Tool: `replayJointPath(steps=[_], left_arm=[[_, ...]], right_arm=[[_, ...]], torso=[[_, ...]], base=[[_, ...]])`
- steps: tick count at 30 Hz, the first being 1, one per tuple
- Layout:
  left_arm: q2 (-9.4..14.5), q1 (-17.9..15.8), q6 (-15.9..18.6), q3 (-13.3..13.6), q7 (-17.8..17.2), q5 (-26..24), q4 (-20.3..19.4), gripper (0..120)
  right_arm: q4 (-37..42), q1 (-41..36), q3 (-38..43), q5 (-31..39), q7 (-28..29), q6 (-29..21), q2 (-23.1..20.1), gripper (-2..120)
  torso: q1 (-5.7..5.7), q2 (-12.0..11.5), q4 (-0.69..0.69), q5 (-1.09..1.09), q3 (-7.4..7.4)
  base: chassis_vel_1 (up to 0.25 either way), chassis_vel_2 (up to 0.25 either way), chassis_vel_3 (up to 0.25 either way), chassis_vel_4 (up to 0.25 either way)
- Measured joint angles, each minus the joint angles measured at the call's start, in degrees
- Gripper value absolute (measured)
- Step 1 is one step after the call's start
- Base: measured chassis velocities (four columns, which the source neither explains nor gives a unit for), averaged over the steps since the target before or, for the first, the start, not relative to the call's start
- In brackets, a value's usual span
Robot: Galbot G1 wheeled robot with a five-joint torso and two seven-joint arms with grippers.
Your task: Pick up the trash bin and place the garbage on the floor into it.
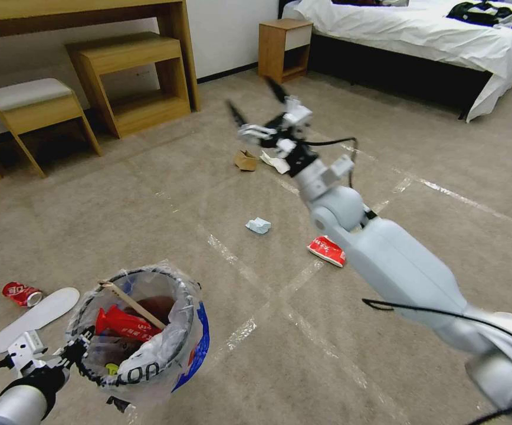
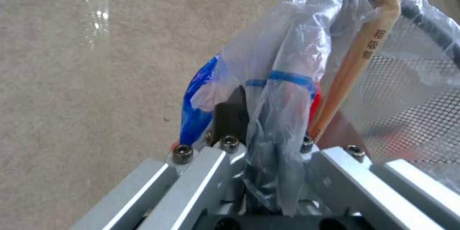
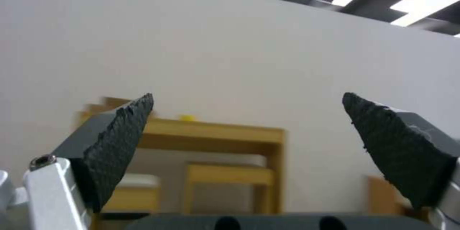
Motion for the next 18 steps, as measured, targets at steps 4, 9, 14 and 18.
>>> replayJointPath(steps=[4, 9, 14, 18], left_arm=[[0.1, -0.5, 0.0, 1.1, 0.0, 0.1, 0.3, 0], [0.1, -0.6, 0.0, 1.5, 0.0, 0.1, 0.4, 0], [0.2, -0.7, 0.0, 1.8, 0.0, 0.2, 0.4, 0], [0.2, -0.7, 0.0, 2.0, 0.1, 0.3, 0.4, 0]], right_arm=[[2.6, -9.8, 10.6, -2.5, 2.7, -1.1, -2.2, 100], [4.1, -15.0, 15.9, -4.3, 3.0, -0.6, -3.3, 100], [6.0, -19.5, 19.4, -6.0, 3.9, -0.7, -3.3, 100], [8.1, -24.0, 21.9, -6.9, 5.5, -1.4, -2.8, 100]], torso=[[0.0, 0.0, -0.02, 0.01, 0.0], [0.0, 0.0, 0.0, -0.01, 0.0], [0.0, 0.0, 0.0, -0.01, -0.01], [0.0, 0.0, -0.02, -0.01, -0.01]], base=[[0.0, 0.0, 0.0, 0.0], [0.0, 0.0, 0.0, 0.0], [0.0, 0.0, 0.0, 0.0], [0.0, 0.0, 0.0, 0.0]])
